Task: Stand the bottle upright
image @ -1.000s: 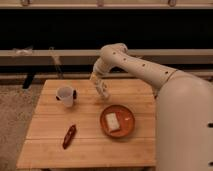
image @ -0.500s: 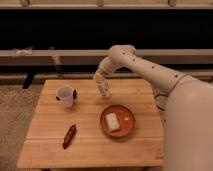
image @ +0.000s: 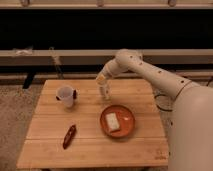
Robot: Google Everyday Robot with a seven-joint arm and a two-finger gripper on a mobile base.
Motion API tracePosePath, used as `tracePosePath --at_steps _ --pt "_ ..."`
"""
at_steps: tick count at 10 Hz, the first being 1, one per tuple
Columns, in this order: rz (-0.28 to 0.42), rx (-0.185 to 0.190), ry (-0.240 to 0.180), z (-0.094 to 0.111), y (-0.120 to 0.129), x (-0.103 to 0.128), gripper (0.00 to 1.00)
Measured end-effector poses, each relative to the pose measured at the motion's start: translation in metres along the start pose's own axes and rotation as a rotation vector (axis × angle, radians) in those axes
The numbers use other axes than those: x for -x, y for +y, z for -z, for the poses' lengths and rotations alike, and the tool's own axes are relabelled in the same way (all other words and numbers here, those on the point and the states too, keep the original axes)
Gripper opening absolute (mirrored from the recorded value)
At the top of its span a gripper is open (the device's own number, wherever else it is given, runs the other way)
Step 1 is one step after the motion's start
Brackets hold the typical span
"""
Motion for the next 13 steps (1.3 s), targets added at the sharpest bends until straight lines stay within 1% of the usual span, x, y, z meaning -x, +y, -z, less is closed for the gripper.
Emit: tracePosePath --at_steps 1,2,3,5,6,8,9,10,11,13 --pt "-0.014 -0.002 -0.013 0.000 -0.001 -0.002 0.03" --pt "-0.025 -0.001 -0.024 0.001 -0.001 -0.004 0.09" --pt "-0.034 -0.003 -0.038 0.004 -0.001 -0.008 0.20" --pt "-0.034 -0.004 -0.038 0.004 -0.001 -0.008 0.40" --pt "-0.031 -0.002 -0.038 0.003 0.000 -0.007 0.52" --pt "-0.034 -0.004 -0.037 0.004 -0.001 -0.009 0.71" --pt "-0.030 -0.003 -0.039 0.004 -0.001 -0.009 0.78" --pt "-0.035 0.001 -0.071 0.010 -0.001 -0.014 0.80" --pt "-0.040 -0.002 -0.091 0.016 -0.003 -0.018 0.80" --pt "-0.040 0.010 -0.130 0.021 -0.004 -0.013 0.80"
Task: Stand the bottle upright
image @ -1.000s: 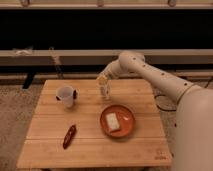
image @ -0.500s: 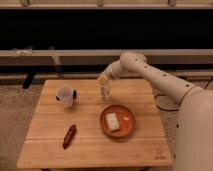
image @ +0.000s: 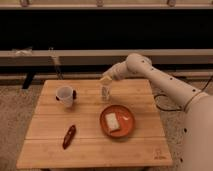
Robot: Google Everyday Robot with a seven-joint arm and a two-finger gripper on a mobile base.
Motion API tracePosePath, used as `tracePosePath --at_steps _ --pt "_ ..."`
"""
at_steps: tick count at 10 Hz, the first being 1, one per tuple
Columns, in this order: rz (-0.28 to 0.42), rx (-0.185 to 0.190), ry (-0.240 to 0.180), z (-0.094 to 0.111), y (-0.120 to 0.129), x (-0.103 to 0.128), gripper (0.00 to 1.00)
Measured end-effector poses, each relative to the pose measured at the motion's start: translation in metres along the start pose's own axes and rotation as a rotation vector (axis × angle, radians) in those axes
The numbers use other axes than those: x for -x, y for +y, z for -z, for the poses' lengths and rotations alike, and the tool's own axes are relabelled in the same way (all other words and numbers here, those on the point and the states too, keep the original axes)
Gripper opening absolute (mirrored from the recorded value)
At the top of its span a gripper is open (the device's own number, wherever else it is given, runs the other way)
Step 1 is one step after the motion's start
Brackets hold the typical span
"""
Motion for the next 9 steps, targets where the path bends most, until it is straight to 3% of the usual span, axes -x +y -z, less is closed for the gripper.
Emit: tracePosePath --at_steps 4,9 --pt "-0.008 0.016 -0.032 0.020 -0.009 -0.002 0.80" --pt "-0.003 0.016 -0.024 0.035 -0.014 -0.004 0.80"
